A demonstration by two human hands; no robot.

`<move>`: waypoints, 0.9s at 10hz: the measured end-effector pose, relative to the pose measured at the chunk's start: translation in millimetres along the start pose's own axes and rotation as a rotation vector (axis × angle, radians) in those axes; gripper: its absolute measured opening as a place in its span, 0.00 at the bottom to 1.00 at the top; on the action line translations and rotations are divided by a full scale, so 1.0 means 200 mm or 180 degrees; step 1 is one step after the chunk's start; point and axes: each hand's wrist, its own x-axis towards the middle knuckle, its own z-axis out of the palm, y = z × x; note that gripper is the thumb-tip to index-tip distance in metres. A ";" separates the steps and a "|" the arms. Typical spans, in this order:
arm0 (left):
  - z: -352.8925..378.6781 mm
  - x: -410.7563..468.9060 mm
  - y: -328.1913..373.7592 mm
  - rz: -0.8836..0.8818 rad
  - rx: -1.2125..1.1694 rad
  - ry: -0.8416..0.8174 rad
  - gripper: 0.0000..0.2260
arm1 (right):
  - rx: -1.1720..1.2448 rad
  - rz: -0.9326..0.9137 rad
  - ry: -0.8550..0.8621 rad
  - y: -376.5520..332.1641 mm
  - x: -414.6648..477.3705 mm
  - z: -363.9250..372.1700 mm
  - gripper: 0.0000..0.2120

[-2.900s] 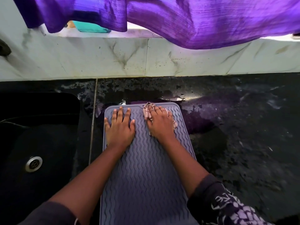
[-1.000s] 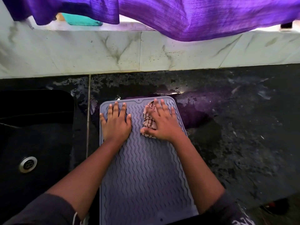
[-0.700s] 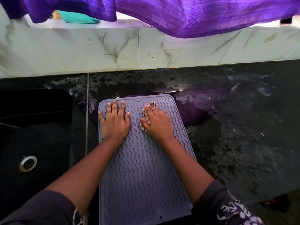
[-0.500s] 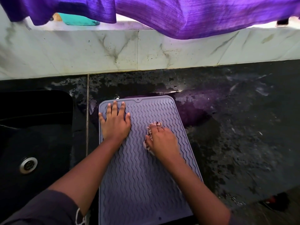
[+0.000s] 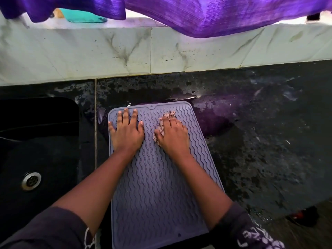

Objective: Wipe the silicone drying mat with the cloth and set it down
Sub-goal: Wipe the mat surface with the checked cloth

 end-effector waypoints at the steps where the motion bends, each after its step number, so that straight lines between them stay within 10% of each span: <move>1: 0.01 0.00 0.00 0.0003 0.0004 0.0008 0.24 | 0.0044 -0.0004 -0.0073 0.02 -0.21 -0.06 0.21; 9: 0.01 0.00 -0.01 0.0057 -0.0018 0.0018 0.24 | 0.0038 -0.0189 -0.0483 0.00 -0.59 -0.18 0.17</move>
